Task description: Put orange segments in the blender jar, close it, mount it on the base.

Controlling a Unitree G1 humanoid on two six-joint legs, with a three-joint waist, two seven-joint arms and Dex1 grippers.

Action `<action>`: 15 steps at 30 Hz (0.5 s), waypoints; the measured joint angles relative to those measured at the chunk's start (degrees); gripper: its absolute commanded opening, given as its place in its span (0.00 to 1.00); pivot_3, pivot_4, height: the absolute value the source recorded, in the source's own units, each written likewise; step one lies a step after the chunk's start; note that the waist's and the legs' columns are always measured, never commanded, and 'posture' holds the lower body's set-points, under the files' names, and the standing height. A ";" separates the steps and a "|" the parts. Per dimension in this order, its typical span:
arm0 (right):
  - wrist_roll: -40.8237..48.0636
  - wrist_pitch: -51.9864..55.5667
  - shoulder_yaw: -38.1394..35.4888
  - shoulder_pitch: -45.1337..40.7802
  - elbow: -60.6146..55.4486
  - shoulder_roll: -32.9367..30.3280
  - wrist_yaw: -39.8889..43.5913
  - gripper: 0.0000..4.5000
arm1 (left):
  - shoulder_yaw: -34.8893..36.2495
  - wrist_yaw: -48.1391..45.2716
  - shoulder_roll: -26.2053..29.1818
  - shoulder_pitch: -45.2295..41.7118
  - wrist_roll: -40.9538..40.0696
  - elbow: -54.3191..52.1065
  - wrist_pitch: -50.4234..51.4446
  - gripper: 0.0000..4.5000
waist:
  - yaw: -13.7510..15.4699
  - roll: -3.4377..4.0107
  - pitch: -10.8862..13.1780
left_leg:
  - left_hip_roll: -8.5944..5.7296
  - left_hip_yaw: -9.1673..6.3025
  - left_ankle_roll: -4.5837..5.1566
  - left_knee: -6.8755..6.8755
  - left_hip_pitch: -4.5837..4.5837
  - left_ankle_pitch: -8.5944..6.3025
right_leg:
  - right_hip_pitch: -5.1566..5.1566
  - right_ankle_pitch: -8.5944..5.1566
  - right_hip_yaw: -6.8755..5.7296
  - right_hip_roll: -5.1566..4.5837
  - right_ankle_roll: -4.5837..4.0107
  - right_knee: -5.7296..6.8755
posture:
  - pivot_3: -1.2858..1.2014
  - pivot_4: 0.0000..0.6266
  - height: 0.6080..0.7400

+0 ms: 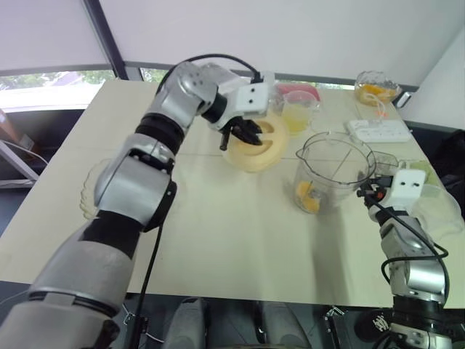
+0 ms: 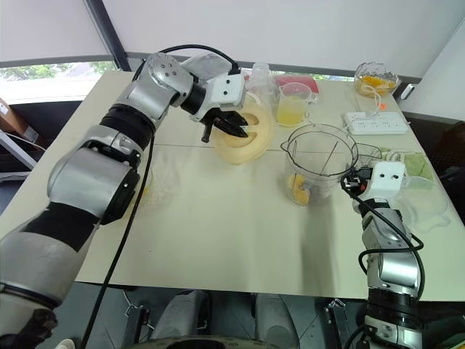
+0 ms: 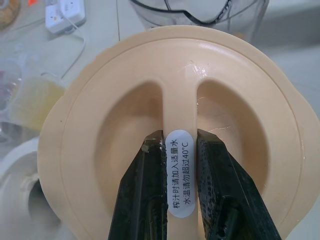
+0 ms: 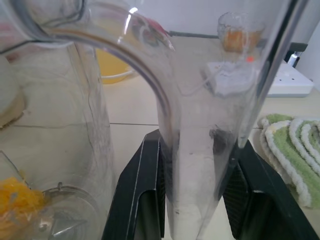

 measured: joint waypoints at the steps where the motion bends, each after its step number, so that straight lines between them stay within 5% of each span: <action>1: 0.22 0.29 -0.07 -0.02 -0.16 0.41 -0.40 0.21 | 0.25 0.01 0.00 -0.92 -0.03 0.28 0.33 0.05 | -0.02 0.00 0.00 | 0.02 -0.01 0.00 0.00 0.00 0.00 | 0.00 0.00 0.00 0.02 0.00 0.00 | 0.52 0.24 1.00; 15: 0.99 4.93 3.19 -1.73 -6.77 9.17 -7.65 0.21 | 2.50 -2.54 -2.43 -7.65 -0.28 3.70 2.06 0.05 | -1.49 0.24 0.16 | 0.16 -0.02 0.01 -0.02 -0.09 0.00 | -0.20 0.01 0.06 0.21 -0.02 0.09 | 0.52 0.24 1.00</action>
